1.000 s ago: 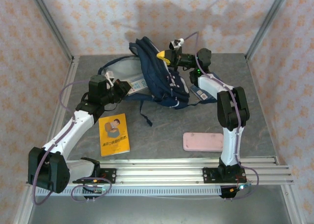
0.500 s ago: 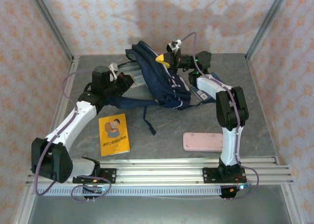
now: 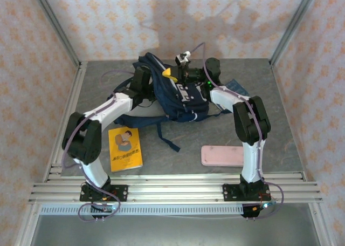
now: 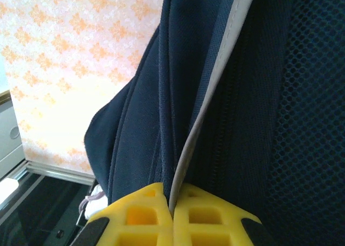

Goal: Pack the student bag

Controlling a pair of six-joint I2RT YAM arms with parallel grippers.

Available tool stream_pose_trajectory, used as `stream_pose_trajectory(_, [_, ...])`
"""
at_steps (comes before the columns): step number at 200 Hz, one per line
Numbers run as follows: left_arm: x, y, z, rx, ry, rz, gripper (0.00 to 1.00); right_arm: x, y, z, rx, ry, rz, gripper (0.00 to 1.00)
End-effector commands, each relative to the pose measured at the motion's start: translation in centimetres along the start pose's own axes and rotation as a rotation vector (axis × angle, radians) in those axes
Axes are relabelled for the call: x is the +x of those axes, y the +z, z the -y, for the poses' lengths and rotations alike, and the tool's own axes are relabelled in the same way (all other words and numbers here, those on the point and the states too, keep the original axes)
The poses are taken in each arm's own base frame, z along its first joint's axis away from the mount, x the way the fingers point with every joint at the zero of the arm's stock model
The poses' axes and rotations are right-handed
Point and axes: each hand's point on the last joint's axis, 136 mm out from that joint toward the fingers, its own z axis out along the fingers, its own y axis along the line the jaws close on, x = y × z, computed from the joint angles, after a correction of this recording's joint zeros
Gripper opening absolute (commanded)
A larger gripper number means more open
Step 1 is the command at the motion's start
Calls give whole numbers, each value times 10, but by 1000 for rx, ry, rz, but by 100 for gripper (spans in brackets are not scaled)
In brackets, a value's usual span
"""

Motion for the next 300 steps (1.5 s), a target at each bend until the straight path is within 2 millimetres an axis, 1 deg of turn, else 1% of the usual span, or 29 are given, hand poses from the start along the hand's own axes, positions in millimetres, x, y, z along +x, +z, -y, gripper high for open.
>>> stream_pose_trajectory(1, [-5, 26, 7, 40, -35, -1, 26, -6, 7, -37, -42, -183, 57, 0])
stream_pose_trajectory(7, [-4, 30, 6, 36, -39, -15, 35, -8, 7, -34, -40, -178, 62, 0])
stream_pose_trajectory(16, [-3, 31, 6, 28, -38, -28, 46, -9, 7, -32, -38, -178, 72, 0])
stream_pose_trajectory(28, [-4, 24, 5, 11, -29, -25, 59, -12, 6, -29, -26, -174, 86, 0])
stream_pose_trajectory(45, [-10, 5, 2, -4, -23, 1, 69, -16, 3, -21, 23, -170, 112, 0])
stream_pose_trajectory(60, [-19, -18, -4, -18, -35, 33, 72, -18, -1, -12, 96, -191, 141, 0])
stream_pose_trajectory(63, [-21, -22, -6, -22, -40, 39, 77, -19, -2, -11, 114, -198, 149, 0])
stream_pose_trajectory(66, [-22, -26, -8, -27, -42, 44, 78, -19, -4, -9, 132, -204, 156, 0])
stream_pose_trajectory(87, [-29, -55, -24, -71, -74, 75, 79, -22, -13, 3, 270, -248, 196, 0])
stream_pose_trajectory(120, [-28, -94, -51, -160, -121, 115, 79, -28, -26, 23, 451, -277, 243, 0])
stream_pose_trajectory(143, [-32, -131, -73, -232, -155, 184, 78, -33, -32, 39, 557, -271, 293, 0])
stream_pose_trajectory(155, [-36, -154, -83, -270, -168, 236, 78, -34, -33, 50, 634, -264, 320, 0])
stream_pose_trajectory(164, [-38, -170, -85, -282, -163, 276, 78, -34, -30, 59, 686, -250, 324, 0])
stream_pose_trajectory(176, [-40, -188, -85, -297, -142, 323, 78, -32, -19, 73, 744, -224, 303, 0])
stream_pose_trajectory(187, [-40, -200, -82, -300, -126, 349, 78, -29, -7, 88, 800, -212, 276, 0])
stream_pose_trajectory(198, [-39, -209, -78, -293, -114, 367, 78, -27, 7, 98, 837, -222, 258, 0])
stream_pose_trajectory(202, [-39, -211, -77, -293, -110, 371, 78, -27, 10, 101, 854, -227, 258, 4])
stream_pose_trajectory(211, [-38, -217, -75, -291, -98, 381, 78, -28, 16, 106, 888, -239, 270, 18])
stream_pose_trajectory(223, [-38, -223, -72, -288, -78, 388, 78, -31, 21, 108, 912, -258, 293, 31])
stream_pose_trajectory(232, [-36, -226, -71, -293, -65, 387, 78, -33, 20, 105, 929, -272, 315, 37])
stream_pose_trajectory(243, [-35, -228, -69, -285, -50, 382, 78, -35, 16, 97, 945, -287, 339, 42])
stream_pose_trajectory(257, [-31, -226, -65, -260, -35, 362, 78, -35, 2, 87, 999, -318, 369, 53])
stream_pose_trajectory(261, [-30, -225, -63, -250, -31, 355, 78, -34, -2, 84, 1015, -328, 374, 54])
stream_pose_trajectory(263, [-29, -224, -63, -246, -30, 349, 78, -33, -4, 82, 1024, -333, 376, 57])
stream_pose_trajectory(278, [-23, -215, -57, -219, -5, 306, 77, -29, -23, 64, 1085, -383, 401, 67])
stream_pose_trajectory(291, [-15, -206, -52, -212, 29, 261, 77, -25, -48, 49, 1162, -410, 447, 74])
stream_pose_trajectory(300, [-8, -199, -47, -213, 63, 234, 77, -23, -72, 39, 1223, -417, 503, 76])
